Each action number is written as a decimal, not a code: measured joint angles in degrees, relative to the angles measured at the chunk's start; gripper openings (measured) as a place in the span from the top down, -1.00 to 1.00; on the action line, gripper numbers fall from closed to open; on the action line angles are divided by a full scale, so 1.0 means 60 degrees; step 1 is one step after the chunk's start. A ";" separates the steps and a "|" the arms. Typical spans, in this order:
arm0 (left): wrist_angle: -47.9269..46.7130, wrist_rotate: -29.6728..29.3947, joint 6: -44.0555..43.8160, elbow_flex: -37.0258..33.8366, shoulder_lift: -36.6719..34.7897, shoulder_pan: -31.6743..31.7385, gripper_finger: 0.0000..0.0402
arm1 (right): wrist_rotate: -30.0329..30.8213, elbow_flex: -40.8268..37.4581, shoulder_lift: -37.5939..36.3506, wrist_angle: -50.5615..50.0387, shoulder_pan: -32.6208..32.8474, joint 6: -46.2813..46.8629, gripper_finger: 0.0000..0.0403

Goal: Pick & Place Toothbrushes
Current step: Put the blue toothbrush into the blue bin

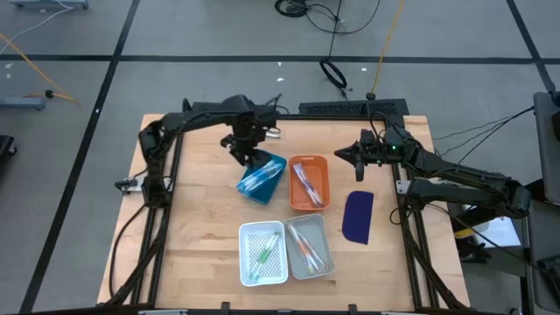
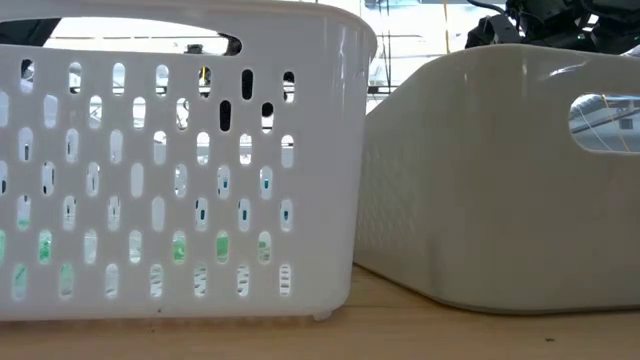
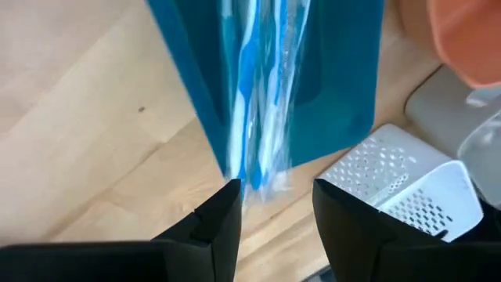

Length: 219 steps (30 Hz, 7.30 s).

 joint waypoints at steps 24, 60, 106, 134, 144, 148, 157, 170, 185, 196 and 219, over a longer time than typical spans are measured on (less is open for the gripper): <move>0.3239 -0.1457 0.2479 0.0007 -0.0655 0.2471 0.21 | -0.0007 0.0000 0.0000 -0.0002 0.0004 0.0004 1.00; 0.3658 -0.2476 1.2901 0.0017 0.0820 0.4852 0.21 | 0.0040 0.0000 0.0000 -0.0024 0.0004 0.0831 1.00; 0.6433 -0.1733 1.6511 -0.2623 0.0827 0.4429 0.21 | 0.0040 0.0000 0.0000 -0.0020 0.0002 0.1504 1.00; 0.5226 -0.1825 1.5925 -0.2164 0.0517 0.4991 0.43 | 0.0040 0.0000 0.0000 -0.0016 0.0000 0.1723 1.00; 0.5704 -0.1317 1.6476 -0.2164 0.1105 0.5456 0.69 | 0.0041 0.0000 0.0000 -0.0016 0.0000 0.1723 1.00; 0.5926 -0.1300 1.7208 -0.2164 0.1115 0.5396 0.69 | 0.0044 0.0000 0.0000 -0.0016 0.0004 0.1723 1.00; 0.6226 -0.1206 1.8020 -0.2510 0.1119 0.5282 0.56 | 0.0044 0.0000 0.0004 -0.0020 0.0003 0.1723 1.00; 0.6451 -0.1096 1.8055 -0.2547 0.1115 0.5235 0.17 | 0.0044 0.0000 0.0004 -0.0038 0.0002 0.1764 1.00; 0.6077 -0.0949 1.7078 -0.2483 0.0552 0.5140 0.22 | 0.0040 0.0000 0.0004 -0.0038 0.0003 0.2247 1.00; 0.6170 -0.1814 1.8060 -0.3038 0.0638 0.5619 0.22 | 0.0040 0.0000 0.0004 -0.0038 0.0003 0.2182 1.00; 0.6830 -0.2689 1.7995 -0.2994 0.1192 0.5076 0.22 | 0.0058 0.0000 0.0004 -0.0005 -0.0007 0.2506 1.00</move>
